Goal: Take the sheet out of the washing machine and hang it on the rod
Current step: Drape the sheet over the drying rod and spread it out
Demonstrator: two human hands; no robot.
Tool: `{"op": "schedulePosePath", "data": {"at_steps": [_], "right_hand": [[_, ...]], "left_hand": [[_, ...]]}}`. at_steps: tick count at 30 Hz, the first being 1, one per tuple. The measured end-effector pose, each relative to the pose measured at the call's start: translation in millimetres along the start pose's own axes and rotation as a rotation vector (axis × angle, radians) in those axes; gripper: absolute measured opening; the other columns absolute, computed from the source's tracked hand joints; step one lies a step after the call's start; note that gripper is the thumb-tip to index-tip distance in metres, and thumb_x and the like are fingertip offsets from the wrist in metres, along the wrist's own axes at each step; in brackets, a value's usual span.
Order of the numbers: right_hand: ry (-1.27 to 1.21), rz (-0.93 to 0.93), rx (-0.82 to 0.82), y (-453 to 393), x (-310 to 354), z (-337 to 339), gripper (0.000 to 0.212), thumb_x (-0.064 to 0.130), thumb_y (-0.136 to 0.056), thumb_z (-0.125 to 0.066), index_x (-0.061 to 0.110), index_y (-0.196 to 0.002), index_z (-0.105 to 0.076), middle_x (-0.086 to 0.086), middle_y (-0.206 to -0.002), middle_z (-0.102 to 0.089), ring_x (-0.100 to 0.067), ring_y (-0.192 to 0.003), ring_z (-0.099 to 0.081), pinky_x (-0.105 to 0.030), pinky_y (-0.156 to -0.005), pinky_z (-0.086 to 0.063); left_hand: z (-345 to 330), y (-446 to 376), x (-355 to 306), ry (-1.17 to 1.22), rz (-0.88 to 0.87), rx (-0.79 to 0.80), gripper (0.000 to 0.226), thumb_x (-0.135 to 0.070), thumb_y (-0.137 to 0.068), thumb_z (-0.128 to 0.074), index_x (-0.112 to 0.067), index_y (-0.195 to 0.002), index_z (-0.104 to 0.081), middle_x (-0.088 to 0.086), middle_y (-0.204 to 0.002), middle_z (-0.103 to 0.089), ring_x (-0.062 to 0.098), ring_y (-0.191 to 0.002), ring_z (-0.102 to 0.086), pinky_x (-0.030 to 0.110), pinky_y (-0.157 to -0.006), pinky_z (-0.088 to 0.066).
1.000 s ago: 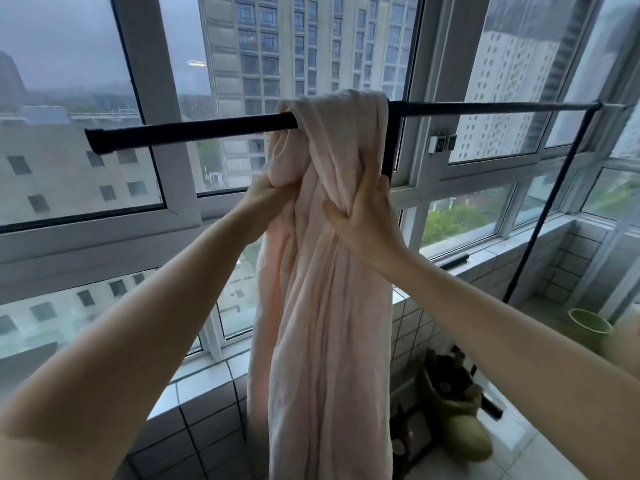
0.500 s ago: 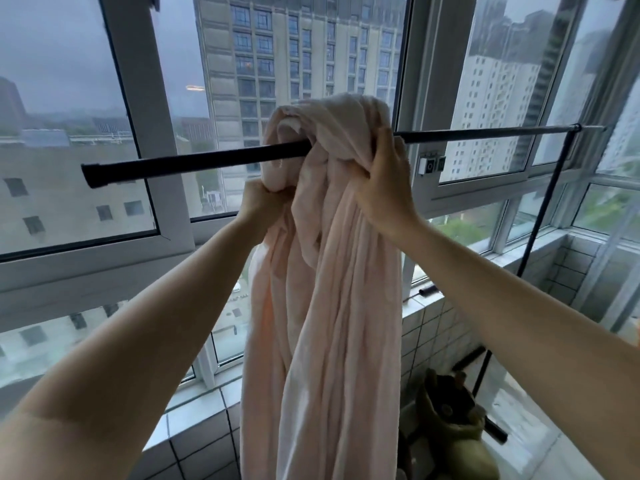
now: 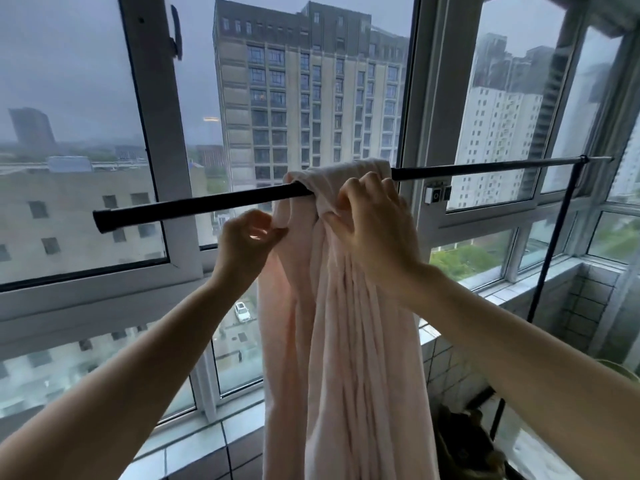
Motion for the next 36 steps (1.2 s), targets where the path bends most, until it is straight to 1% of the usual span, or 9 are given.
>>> {"op": "schedulePosePath", "data": {"at_steps": [5, 11, 16, 21, 24, 27, 29, 32, 36], "right_hand": [[-0.338, -0.042, 0.027, -12.2, -3.0, 0.8, 0.024, 0.042, -0.088, -0.041, 0.021, -0.082, -0.049, 0.006, -0.086, -0.051, -0.010, -0.078, -0.053, -0.032, -0.071, -0.053], [-0.556, -0.334, 0.083, -41.1, -32.5, 0.6, 0.013, 0.014, -0.092, -0.059, 0.016, -0.082, -0.052, 0.005, -0.074, -0.055, 0.002, -0.066, -0.051, -0.003, -0.053, -0.036], [-0.486, -0.316, 0.096, -67.1, -42.1, 12.8, 0.010, 0.017, -0.093, -0.057, 0.015, -0.085, -0.052, 0.006, -0.069, -0.054, -0.008, -0.064, -0.054, -0.018, -0.053, -0.039], [-0.156, -0.210, 0.069, -47.7, -41.8, 5.8, 0.011, 0.023, -0.090, -0.062, 0.017, -0.089, -0.052, -0.002, -0.082, -0.060, -0.022, -0.073, -0.061, -0.037, -0.064, -0.052], [-0.131, -0.049, 0.001, -37.5, -17.5, 10.3, 0.017, 0.011, -0.086, -0.060, 0.018, -0.093, -0.046, -0.001, -0.092, -0.049, -0.020, -0.080, -0.055, -0.036, -0.063, -0.049], [-0.227, 0.087, 0.060, -32.0, 14.2, 12.6, 0.009, 0.014, -0.088, -0.058, 0.020, -0.092, -0.052, 0.004, -0.091, -0.056, -0.009, -0.086, -0.053, -0.027, -0.074, -0.048], [-0.375, 0.022, 0.151, -31.2, 25.6, 10.1, 0.008, 0.024, -0.090, -0.055, 0.019, -0.096, -0.055, 0.004, -0.087, -0.064, -0.012, -0.079, -0.062, -0.032, -0.072, -0.054], [-0.321, -0.069, 0.238, -32.2, 29.9, -0.1, 0.035, 0.043, -0.091, -0.052, 0.014, -0.112, -0.051, -0.001, -0.086, -0.069, -0.020, -0.077, -0.068, -0.037, -0.071, -0.057], [-0.184, -0.048, 0.193, -30.7, 24.1, -8.4, 0.038, 0.021, -0.091, -0.055, 0.002, -0.122, -0.044, -0.014, -0.097, -0.069, -0.030, -0.085, -0.069, -0.035, -0.071, -0.056]], "left_hand": [[16.4, -0.6, -3.7, 0.031, -0.040, 0.001, 0.010, -0.015, -0.075, -0.078, -0.022, -0.078, -0.070, -0.009, -0.073, -0.069, 0.001, -0.064, -0.065, 0.026, -0.070, -0.057], [18.4, -9.4, 5.5, 0.262, 0.121, -0.088, 0.010, -0.014, -0.077, -0.076, -0.020, -0.084, -0.073, -0.013, -0.075, -0.072, 0.007, -0.071, -0.067, 0.034, -0.077, -0.057], [13.8, -25.0, 10.4, 0.469, 0.231, -0.071, 0.027, -0.020, -0.075, -0.077, -0.004, -0.096, -0.070, 0.007, -0.088, -0.071, 0.015, -0.077, -0.067, 0.034, -0.073, -0.052], [4.1, -20.6, 18.8, 0.456, 0.297, -0.058, 0.032, -0.019, -0.074, -0.078, -0.004, -0.102, -0.072, 0.011, -0.096, -0.073, 0.023, -0.087, -0.069, 0.041, -0.085, -0.056], [5.2, -13.2, 17.5, 0.369, 0.259, -0.083, 0.020, -0.022, -0.071, -0.080, -0.016, -0.089, -0.075, 0.004, -0.087, -0.075, 0.016, -0.079, -0.069, 0.036, -0.077, -0.055], [12.6, -13.5, 9.7, 0.331, 0.152, -0.106, 0.020, -0.018, -0.068, -0.082, -0.015, -0.086, -0.073, 0.001, -0.084, -0.074, 0.014, -0.077, -0.070, 0.030, -0.075, -0.055], [17.8, -13.8, 3.8, 0.305, 0.090, -0.114, 0.019, -0.015, -0.068, -0.082, -0.018, -0.084, -0.072, -0.004, -0.079, -0.073, 0.011, -0.073, -0.069, 0.025, -0.071, -0.055], [20.8, -12.4, -1.5, 0.225, -0.013, -0.131, 0.016, -0.013, -0.069, -0.081, -0.017, -0.083, -0.073, -0.011, -0.075, -0.072, 0.005, -0.064, -0.063, 0.018, -0.064, -0.052], [15.1, -14.9, -6.4, 0.203, -0.062, -0.050, 0.018, -0.021, -0.070, -0.078, -0.017, -0.087, -0.074, -0.009, -0.080, -0.073, 0.004, -0.062, -0.059, 0.025, -0.061, -0.052]]}}
Point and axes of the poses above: each hand's wrist, its own y-axis away from the middle knuckle, its own z-axis out of the back of the hand, x = y × z, the point moved 3 cm from there along -y, towards the middle knuckle
